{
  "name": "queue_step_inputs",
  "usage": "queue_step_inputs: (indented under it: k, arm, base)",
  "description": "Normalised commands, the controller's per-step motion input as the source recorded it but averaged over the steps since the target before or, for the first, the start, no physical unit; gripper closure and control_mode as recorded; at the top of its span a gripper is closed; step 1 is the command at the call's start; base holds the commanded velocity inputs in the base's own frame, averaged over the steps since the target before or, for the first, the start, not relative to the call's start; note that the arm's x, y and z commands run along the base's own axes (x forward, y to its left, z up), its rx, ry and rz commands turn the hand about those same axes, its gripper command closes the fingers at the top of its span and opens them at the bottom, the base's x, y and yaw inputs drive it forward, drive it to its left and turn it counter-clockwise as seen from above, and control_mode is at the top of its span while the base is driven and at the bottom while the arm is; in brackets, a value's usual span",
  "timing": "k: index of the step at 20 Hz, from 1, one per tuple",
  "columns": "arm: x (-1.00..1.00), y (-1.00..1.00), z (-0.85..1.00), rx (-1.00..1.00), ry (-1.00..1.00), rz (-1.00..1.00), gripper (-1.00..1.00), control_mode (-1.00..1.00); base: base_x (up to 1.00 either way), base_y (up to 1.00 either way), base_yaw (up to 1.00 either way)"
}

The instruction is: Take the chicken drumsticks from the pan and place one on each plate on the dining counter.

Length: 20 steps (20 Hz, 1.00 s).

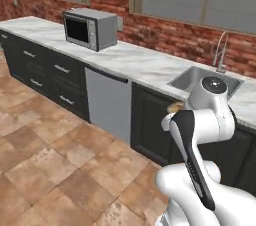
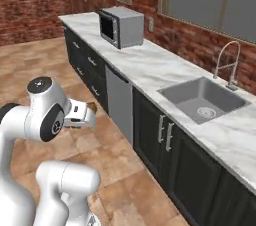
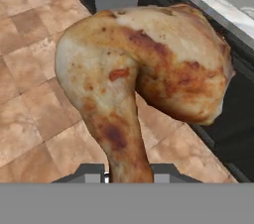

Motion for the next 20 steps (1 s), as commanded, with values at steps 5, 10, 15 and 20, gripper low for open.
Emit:
queue_step_inputs:
  k: [5, 10, 15, 20]
  arm:
    - [0.00, 0.00, 0.00, 0.00, 0.00, 0.00, 1.00, 1.00]
    - [0.00, 0.00, 0.00, 0.00, 0.00, 0.00, 1.00, 1.00]
    - [0.00, 0.00, 0.00, 0.00, 0.00, 0.00, 1.00, 1.00]
    - [0.00, 0.00, 0.00, 0.00, 0.00, 0.00, 1.00, 1.00]
  base:
    - [0.94, 0.05, 0.57]
    - [1.00, 0.11, 0.43]
    - [1.00, 0.12, 0.39]
    - [1.00, 0.16, 0.27]
